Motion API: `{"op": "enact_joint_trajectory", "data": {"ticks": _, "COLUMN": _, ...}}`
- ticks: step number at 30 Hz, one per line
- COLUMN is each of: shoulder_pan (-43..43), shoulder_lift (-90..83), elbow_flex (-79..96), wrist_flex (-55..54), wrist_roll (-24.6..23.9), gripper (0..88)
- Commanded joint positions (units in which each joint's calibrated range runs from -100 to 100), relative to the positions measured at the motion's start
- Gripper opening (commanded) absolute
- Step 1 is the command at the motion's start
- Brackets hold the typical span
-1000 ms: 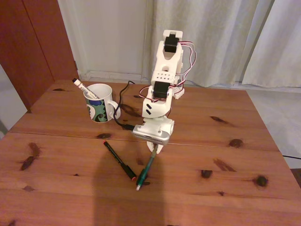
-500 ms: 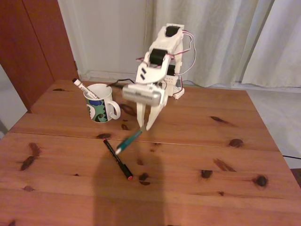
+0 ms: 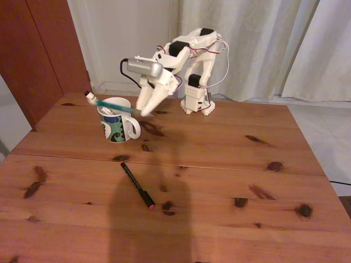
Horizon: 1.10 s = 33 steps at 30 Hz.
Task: Clean up the desk and place the pens and markers into the cup
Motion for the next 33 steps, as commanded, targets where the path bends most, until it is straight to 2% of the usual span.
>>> {"op": "enact_joint_trajectory", "data": {"ticks": 1, "shoulder_pan": 3.3, "shoulder_lift": -5.1, "elbow_flex": 6.1, "wrist_flex": -12.3, "wrist_roll": -0.5, "gripper": 0.8}}
{"op": "enact_joint_trajectory", "data": {"ticks": 8, "shoulder_pan": 8.2, "shoulder_lift": -8.5, "elbow_flex": 13.6, "wrist_flex": -20.1, "wrist_roll": -0.5, "gripper": 0.8}}
{"op": "enact_joint_trajectory", "data": {"ticks": 18, "shoulder_pan": 16.2, "shoulder_lift": -9.4, "elbow_flex": 13.8, "wrist_flex": -20.2, "wrist_roll": -0.4, "gripper": 0.8}}
{"op": "enact_joint_trajectory", "data": {"ticks": 33, "shoulder_pan": 22.6, "shoulder_lift": -8.5, "elbow_flex": 16.1, "wrist_flex": -20.0, "wrist_roll": 0.2, "gripper": 0.8}}
